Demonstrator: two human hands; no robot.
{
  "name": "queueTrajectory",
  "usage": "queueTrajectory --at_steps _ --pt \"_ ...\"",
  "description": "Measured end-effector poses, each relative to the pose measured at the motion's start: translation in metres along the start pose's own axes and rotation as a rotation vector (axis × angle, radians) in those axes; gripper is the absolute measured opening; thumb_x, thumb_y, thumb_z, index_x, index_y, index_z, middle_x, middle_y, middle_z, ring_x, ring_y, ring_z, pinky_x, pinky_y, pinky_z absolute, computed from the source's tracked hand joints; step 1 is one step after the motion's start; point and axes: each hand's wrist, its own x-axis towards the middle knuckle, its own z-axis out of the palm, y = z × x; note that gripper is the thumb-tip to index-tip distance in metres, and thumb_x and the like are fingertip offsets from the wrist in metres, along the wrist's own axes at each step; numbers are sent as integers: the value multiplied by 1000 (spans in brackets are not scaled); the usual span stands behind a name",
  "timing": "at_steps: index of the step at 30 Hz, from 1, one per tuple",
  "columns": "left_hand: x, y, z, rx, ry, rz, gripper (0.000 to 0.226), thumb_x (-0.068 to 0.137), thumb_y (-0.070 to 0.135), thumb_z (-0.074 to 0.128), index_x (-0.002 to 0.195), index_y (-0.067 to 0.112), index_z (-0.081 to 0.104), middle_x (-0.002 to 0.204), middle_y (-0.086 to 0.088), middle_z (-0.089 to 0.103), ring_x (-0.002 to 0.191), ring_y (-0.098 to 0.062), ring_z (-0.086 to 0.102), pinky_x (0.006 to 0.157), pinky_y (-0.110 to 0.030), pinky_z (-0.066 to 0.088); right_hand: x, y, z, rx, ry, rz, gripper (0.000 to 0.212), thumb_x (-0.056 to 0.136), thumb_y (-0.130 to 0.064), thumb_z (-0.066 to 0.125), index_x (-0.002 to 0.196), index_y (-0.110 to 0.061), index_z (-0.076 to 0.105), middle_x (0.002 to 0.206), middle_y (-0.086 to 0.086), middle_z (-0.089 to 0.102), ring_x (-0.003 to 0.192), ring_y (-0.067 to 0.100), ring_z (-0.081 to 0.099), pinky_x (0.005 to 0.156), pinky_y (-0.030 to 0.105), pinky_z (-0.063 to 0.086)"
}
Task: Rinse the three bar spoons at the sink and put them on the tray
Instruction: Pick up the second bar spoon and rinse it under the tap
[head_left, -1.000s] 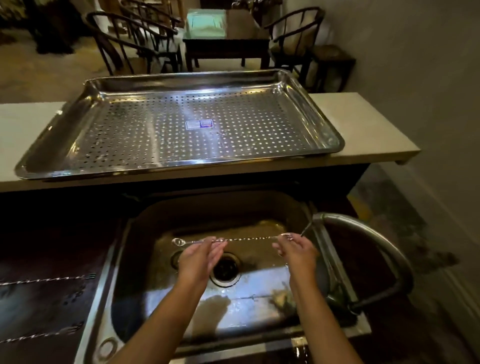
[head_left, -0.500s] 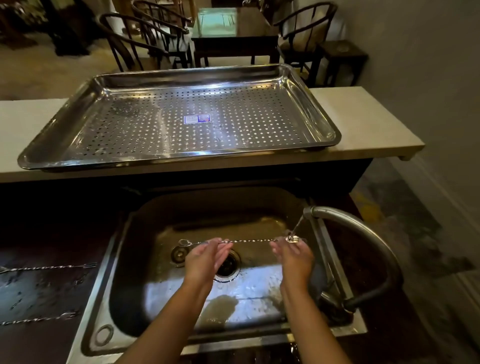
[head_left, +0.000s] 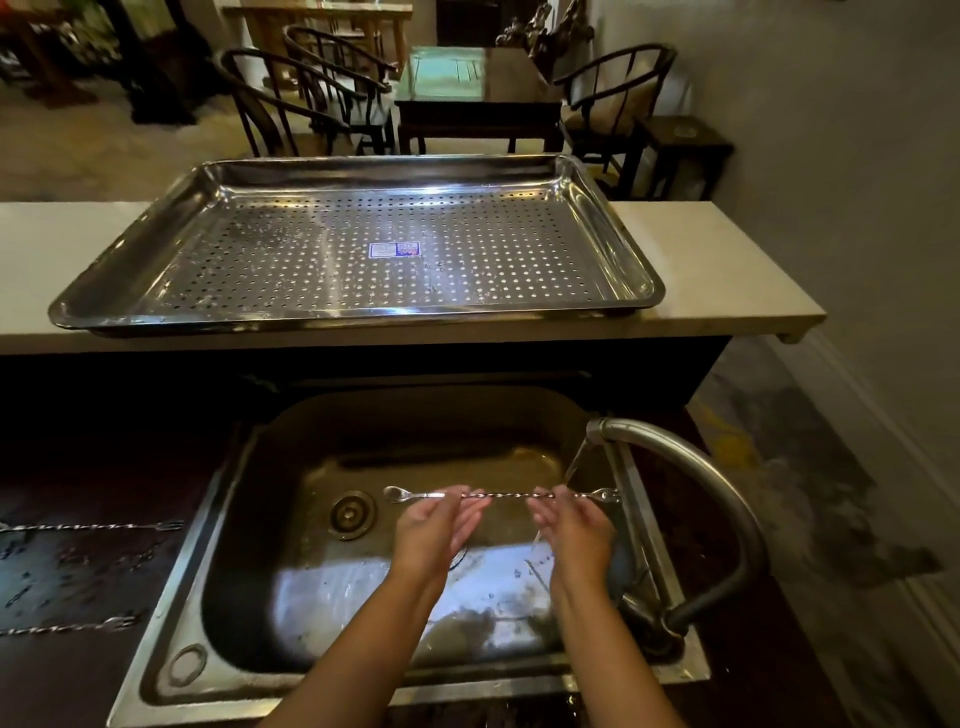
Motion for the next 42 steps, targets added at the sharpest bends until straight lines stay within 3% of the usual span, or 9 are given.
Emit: queueTrajectory --at_steps 5,8,13,17,24,27,31,33,42 --pt "1 -1 10 -63 7 -24 11 93 4 49 91 -3 57 91 -21 65 61 -13 72 63 -20 57 6 -20 -11 65 36 4 19 96 -12 45 83 -7 59 83 12 67 73 19 67 52 15 55" --pt "6 2 8 -88 20 -21 11 93 4 48 92 -3 56 91 -21 65 61 -13 72 65 -21 57 10 -28 -15 76 47 14 12 91 -11 54 80 -9 59 79 9 68 70 20 67 48 13 54" --pt "5 -14 23 -11 -16 -19 10 91 4 51 89 1 60 84 -15 68 66 -15 72 63 -19 58 2 -13 1 -156 -25 3 7 82 -3 63 88 0 66 84 15 71 67 15 66 53 18 51" --pt "6 -25 37 155 -26 -24 11 89 8 57 86 8 67 84 -9 67 78 -17 63 70 -24 50 -5 -2 5 -174 -37 -26 19 82 -2 64 100 2 59 86 13 69 69 14 67 61 20 52" --pt "4 -32 62 -55 -129 -149 15 93 9 50 101 3 61 89 -10 68 78 -16 68 72 -22 55 8 -23 -13 -2 -17 -28 15 96 -4 40 98 2 53 88 23 68 74 24 70 58 19 58" --pt "2 -34 71 -97 -76 -136 10 91 4 52 89 3 62 70 -6 72 62 -12 70 63 -19 57 10 -30 -21 39 9 -41 22 98 -8 32 96 0 52 86 22 67 76 27 70 60 22 57" --pt "1 -43 80 -50 -31 -117 11 87 0 56 79 2 62 66 -8 67 58 -13 64 61 -19 55 7 -30 -25 -55 -4 -87 5 89 -4 54 93 -5 56 77 9 71 69 17 71 58 20 56" --pt "-1 -49 82 -50 -26 -111 10 87 -1 56 79 1 62 65 -10 66 56 -13 64 59 -19 56 5 -29 -27 -121 36 -97 10 84 -3 60 89 -10 55 78 8 70 69 19 69 61 24 55" --pt "2 -60 79 -247 62 -195 8 87 -3 55 82 2 59 60 -9 71 55 -12 70 51 -19 57 -3 -45 -45 -44 94 -170 22 90 5 48 83 -15 45 81 15 60 67 21 62 63 28 53"
